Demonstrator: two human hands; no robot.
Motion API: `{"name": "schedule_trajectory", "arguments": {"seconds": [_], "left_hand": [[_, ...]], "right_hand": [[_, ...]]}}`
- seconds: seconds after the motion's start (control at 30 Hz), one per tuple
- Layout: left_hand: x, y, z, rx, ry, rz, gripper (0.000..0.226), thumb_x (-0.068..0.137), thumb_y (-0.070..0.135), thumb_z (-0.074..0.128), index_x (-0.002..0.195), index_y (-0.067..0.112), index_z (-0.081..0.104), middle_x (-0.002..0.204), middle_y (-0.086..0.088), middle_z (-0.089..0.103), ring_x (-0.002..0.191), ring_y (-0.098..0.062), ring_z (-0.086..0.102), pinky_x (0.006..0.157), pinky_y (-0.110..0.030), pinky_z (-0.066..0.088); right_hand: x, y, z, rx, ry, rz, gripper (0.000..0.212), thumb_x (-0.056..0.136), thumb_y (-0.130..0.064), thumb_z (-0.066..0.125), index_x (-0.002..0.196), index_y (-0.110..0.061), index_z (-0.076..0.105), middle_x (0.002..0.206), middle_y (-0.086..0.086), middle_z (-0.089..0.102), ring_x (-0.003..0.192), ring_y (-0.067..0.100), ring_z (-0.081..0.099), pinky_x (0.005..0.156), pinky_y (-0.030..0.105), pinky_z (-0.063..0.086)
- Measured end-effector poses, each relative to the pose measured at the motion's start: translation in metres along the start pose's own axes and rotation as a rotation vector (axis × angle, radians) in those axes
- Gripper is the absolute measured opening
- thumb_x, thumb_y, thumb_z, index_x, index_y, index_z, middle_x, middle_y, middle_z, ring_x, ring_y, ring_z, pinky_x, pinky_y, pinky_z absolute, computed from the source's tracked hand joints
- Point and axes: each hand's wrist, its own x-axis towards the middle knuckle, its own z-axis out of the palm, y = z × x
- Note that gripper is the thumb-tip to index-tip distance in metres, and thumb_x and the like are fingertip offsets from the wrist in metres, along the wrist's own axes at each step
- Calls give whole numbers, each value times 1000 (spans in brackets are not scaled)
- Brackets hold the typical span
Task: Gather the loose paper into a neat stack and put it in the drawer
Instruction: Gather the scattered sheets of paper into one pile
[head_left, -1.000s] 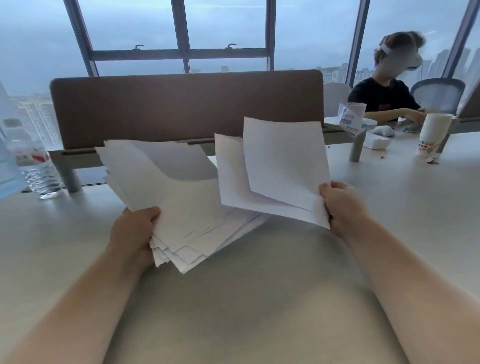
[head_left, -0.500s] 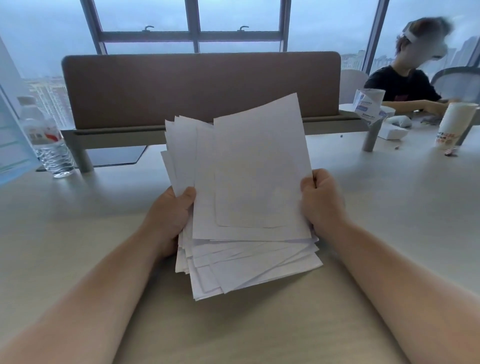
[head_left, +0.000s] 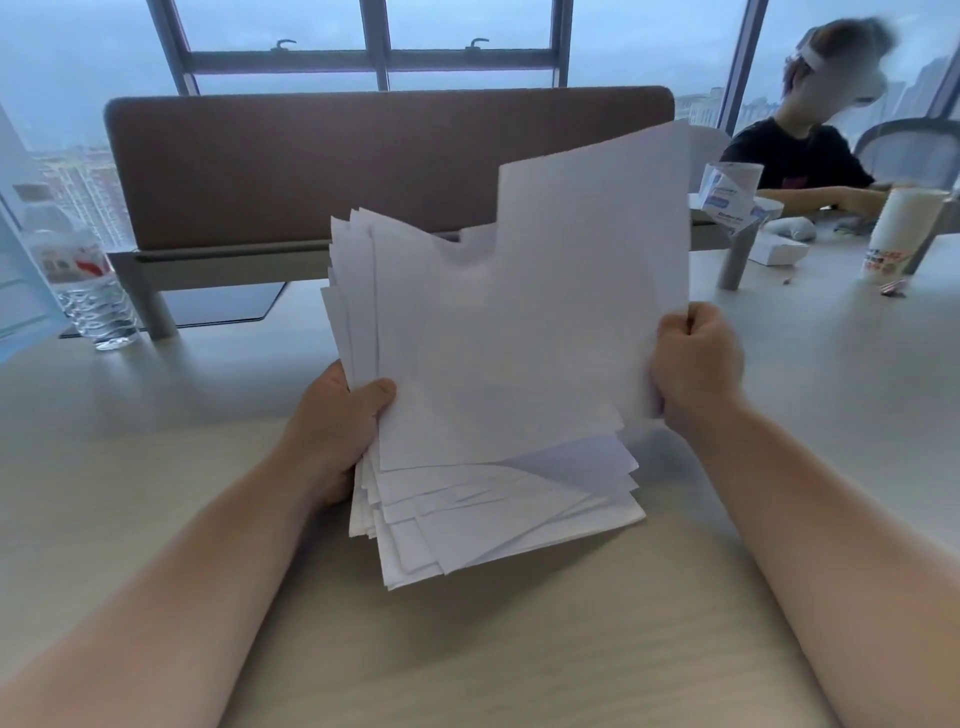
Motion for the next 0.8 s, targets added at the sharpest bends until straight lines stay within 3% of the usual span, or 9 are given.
{"name": "schedule_trajectory", "arguments": {"seconds": [0.13,0.2,0.33,0.43,0.53,0.63,0.7,0.8], "left_hand": [[1,0,0,-4,2,-7,23,101,0,54,108,19,66,97,2,74,65,-9,74,47,-18,54],[1,-1,0,3,-6,-7,26,101,-1,53,105,20,66,95,1,74,60,-5,73,47,-19,54],[1,0,0,38,13,-4,25,99,-1,54,111,18,66,95,1,75,63,-7,74,49,-20,56],[2,2,-4,90,29,-5,24,98,0,56,114,17,66,96,1,74,74,-15,73,51,-21,55],[9,3,-17,173,75,-3,26,96,5,60,119,15,66,101,-2,74,85,-22,71,63,-28,54],[16,5,-30,226,135,-22,27,94,10,64,120,16,66,109,-7,73,94,-30,70,85,-43,59],[19,5,-32,227,161,-33,27,93,10,65,120,18,65,114,-9,72,101,-33,69,97,-51,56],[19,2,-29,220,159,-18,29,92,10,66,121,17,66,114,-7,73,98,-30,70,93,-46,57]], "right_hand": [[16,-1,-10,265,185,168,22,96,-27,44,84,-17,59,73,0,59,61,17,56,57,34,50],[20,-2,-14,345,238,206,23,95,-31,44,81,-18,58,77,2,64,67,19,61,60,38,55],[24,0,-14,451,216,237,28,93,-35,44,88,-14,63,85,7,70,73,21,65,66,50,63],[23,0,-15,492,230,248,27,92,-34,45,84,-14,62,86,8,71,74,22,67,66,51,63],[26,1,-17,528,272,278,21,94,-29,47,89,-16,62,93,11,73,82,26,73,70,50,65],[27,2,-19,593,248,323,17,95,-20,47,94,-15,63,90,9,71,76,24,70,68,54,64],[24,0,-19,662,207,359,17,96,-12,45,91,-15,61,81,5,67,67,22,68,61,49,64],[17,-4,-16,694,102,396,25,99,-5,42,80,-15,55,66,-2,59,54,16,60,52,29,55]]}}
